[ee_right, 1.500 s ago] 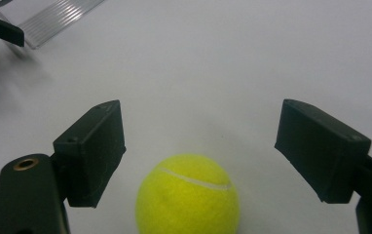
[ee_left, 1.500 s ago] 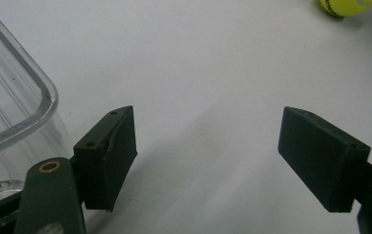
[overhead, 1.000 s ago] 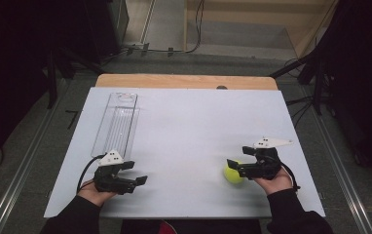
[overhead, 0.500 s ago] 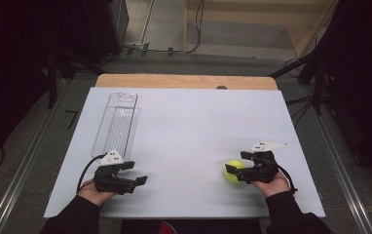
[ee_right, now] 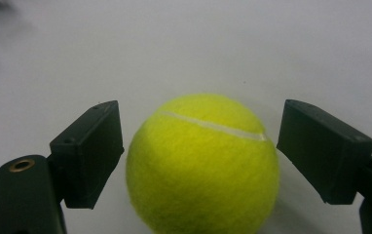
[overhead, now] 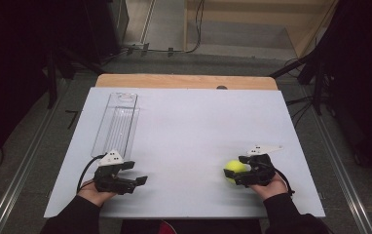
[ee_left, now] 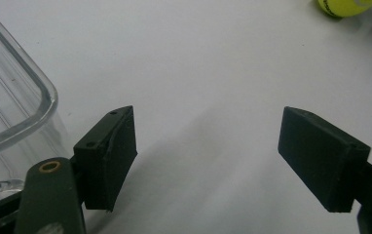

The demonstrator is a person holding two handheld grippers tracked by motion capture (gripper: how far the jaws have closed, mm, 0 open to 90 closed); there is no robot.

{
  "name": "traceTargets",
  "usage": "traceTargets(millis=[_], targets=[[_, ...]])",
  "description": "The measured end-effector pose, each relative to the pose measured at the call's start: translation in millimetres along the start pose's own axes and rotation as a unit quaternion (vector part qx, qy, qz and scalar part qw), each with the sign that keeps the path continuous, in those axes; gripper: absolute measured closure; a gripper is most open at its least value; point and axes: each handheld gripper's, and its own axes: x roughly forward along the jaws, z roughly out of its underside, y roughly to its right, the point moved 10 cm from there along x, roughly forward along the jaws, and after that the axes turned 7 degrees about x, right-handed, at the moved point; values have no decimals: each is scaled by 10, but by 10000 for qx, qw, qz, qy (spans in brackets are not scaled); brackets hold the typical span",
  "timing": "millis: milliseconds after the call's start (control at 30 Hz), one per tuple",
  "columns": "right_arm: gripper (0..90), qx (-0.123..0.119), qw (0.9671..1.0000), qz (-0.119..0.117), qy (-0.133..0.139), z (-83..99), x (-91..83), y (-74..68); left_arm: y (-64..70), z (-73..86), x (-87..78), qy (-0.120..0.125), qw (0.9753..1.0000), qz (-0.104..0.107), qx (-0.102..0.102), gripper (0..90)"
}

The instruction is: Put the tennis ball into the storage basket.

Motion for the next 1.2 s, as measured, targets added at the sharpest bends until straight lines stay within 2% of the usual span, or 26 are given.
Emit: traceTargets(millis=[133, 367, 633, 700, 767, 1200], targets=[[129, -64, 9999, -29, -99, 45, 22, -15, -1, 1, -1, -12, 10000, -3, 14, 226], [129, -126, 9996, 113, -240, 98, 68, 6, 0, 1, 1, -10, 10000, 4, 14, 227], [142, -147, 9982, 225, -544, 198, 132, 41, 0, 1, 6, -10, 10000, 4, -2, 227], [177, -189, 9980, 246, -549, 204, 135, 48, 0, -1, 6, -1, 10000, 11, -1, 227], [224, -202, 9982, 148, -539, 202, 127, 33, -1, 0, 6, -5, 10000, 7, 0, 227], [233, -306, 9979, 127, -563, 199, 127, 30, 2, -2, 13, -1, 10000, 18, -15, 227]])
